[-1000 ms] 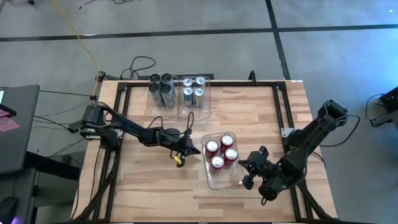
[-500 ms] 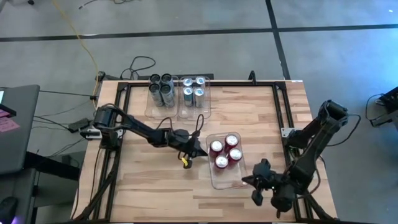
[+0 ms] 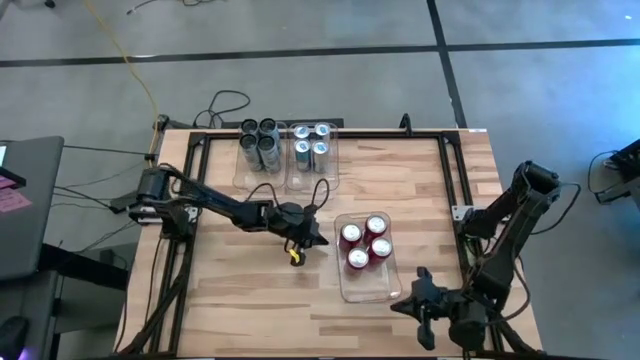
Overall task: Sort soda cans
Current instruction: Move the bottom transparent bin from the bottom to the top right
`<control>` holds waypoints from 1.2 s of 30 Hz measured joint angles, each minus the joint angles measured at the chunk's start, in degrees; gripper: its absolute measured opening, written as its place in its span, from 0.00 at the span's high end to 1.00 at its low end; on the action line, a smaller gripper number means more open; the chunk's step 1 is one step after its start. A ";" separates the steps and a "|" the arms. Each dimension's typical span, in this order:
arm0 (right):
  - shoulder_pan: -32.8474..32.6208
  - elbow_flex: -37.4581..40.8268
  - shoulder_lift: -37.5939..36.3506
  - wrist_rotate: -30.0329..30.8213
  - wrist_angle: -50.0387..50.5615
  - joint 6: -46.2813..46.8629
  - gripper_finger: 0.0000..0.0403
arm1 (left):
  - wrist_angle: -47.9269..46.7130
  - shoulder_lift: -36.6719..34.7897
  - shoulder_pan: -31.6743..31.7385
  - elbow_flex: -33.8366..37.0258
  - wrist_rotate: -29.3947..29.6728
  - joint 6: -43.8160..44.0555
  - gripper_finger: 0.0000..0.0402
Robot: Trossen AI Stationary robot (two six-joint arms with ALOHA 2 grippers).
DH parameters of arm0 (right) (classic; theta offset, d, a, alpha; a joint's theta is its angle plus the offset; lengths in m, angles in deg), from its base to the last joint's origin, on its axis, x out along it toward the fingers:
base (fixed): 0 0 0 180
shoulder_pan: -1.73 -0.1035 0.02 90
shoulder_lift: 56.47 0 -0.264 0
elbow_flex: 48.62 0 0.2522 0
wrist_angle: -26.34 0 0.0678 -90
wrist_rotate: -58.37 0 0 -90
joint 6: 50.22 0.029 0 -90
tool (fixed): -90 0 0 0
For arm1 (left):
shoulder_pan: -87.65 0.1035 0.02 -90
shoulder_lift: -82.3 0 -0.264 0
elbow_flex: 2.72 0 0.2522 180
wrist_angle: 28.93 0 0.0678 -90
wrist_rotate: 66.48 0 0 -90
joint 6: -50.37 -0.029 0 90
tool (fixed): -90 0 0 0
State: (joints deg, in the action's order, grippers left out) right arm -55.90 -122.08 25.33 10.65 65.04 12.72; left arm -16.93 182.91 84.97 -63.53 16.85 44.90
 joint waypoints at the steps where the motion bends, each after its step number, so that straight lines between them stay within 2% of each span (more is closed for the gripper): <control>1: 0.36 0.00 0.00 0.93 0.05 -0.52 1.00 | -1.41 -1.34 0.00 0.00 0.89 -0.44 1.00; 4: 2.95 0.00 -0.07 2.08 -1.05 -1.50 0.96 | -6.31 -6.24 0.02 0.00 1.74 -1.19 1.00; 10: 9.03 -1.49 0.00 -8.90 -1.63 -2.91 0.72 | -12.26 -16.94 -1.14 2.45 3.52 -1.19 1.00; 15: 9.77 -1.49 0.04 -9.44 -1.43 -7.81 0.48 | -12.00 -23.41 -2.93 7.55 7.46 0.30 1.00; 19: 8.75 -0.96 0.92 -9.42 -1.50 -8.05 0.42 | -12.22 -26.72 -3.80 10.87 10.55 1.83 1.00; 22: 8.40 -0.93 3.30 -9.43 -1.14 -8.38 0.45 | -12.34 -28.25 -4.07 12.96 10.92 2.16 1.00; 27: 8.25 -0.94 7.40 -9.42 -1.79 -5.73 0.56 | -12.91 -29.06 -4.04 13.77 11.30 2.22 1.00; 30: 6.94 -0.92 8.82 -11.20 -5.20 -5.69 0.69 | -12.71 -29.06 -4.07 13.79 11.27 2.09 1.00; 34: 4.88 -0.94 9.46 -12.42 -11.75 -8.00 0.93 | -12.54 -29.06 -4.07 13.79 11.25 1.46 1.00; 36: 4.35 -1.04 10.24 -12.53 -14.23 -8.35 0.97 | -12.21 -29.06 -4.07 13.78 11.25 1.43 1.00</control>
State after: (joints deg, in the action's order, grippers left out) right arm -51.55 -123.12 35.57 -1.87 50.81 4.38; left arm -29.14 153.85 80.91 -49.75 28.10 46.33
